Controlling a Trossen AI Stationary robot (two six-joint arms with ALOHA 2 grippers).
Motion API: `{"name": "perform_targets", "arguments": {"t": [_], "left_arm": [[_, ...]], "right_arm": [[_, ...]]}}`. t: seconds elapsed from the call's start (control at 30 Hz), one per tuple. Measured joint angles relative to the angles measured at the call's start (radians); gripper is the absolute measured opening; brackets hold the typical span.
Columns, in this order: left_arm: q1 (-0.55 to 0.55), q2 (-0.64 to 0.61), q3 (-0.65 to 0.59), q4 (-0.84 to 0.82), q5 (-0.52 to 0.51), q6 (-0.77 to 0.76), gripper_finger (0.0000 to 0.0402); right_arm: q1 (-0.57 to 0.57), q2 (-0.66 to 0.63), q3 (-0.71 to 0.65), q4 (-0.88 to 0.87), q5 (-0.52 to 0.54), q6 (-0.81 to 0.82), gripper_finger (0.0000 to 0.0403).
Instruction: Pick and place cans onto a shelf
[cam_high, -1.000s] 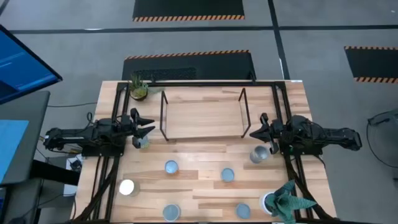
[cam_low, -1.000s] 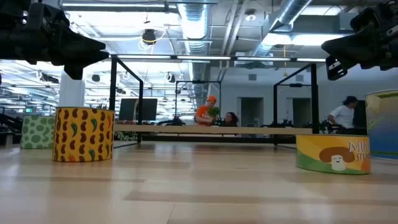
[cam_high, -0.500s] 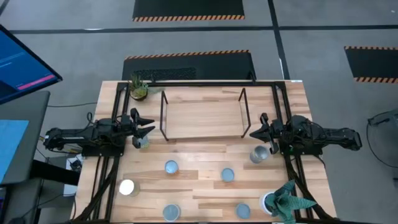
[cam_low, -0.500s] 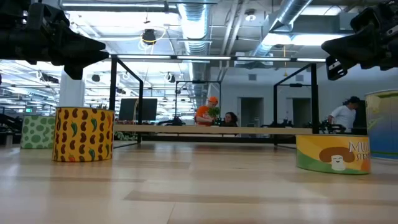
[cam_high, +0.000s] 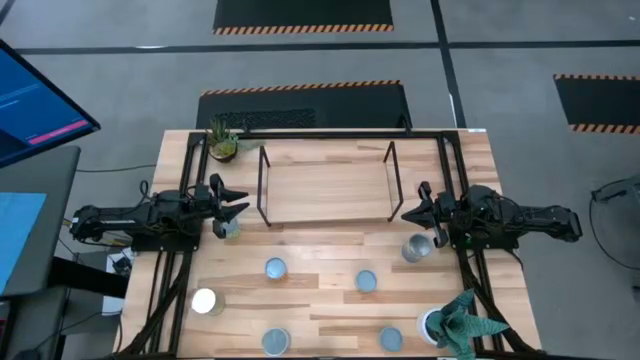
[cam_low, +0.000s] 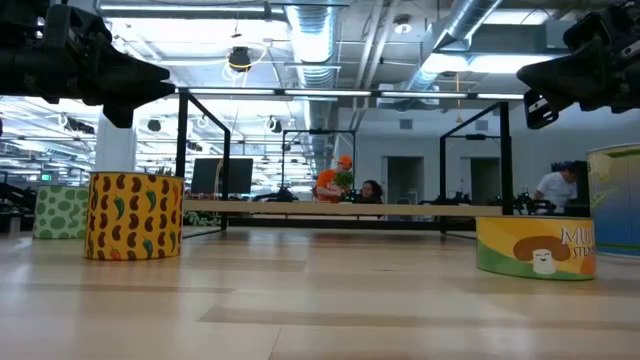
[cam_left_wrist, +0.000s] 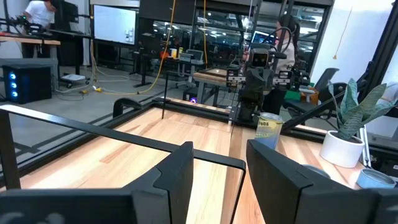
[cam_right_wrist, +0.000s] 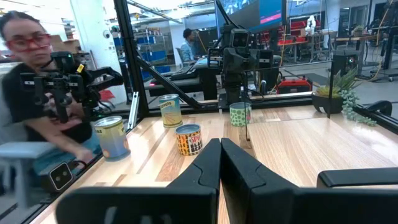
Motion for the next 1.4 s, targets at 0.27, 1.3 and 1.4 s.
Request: {"name": "perform_targets", "arguments": {"t": [0.27, 1.3, 1.4], "left_arm": [[0.000, 0.000, 0.000, 0.000, 0.000, 0.000, 0.0139], [-0.001, 0.002, 0.000, -0.025, 0.204, -0.263, 0.0139], [-0.001, 0.002, 0.000, -0.020, 0.138, -0.275, 0.0139]], "right_arm": [[0.000, 0.000, 0.000, 0.000, 0.000, 0.000, 0.0035], [0.001, 0.000, 0.000, 0.019, 0.000, -0.019, 0.0035], [0.000, 0.000, 0.000, 0.029, 0.000, -0.045, 0.0035]]}}
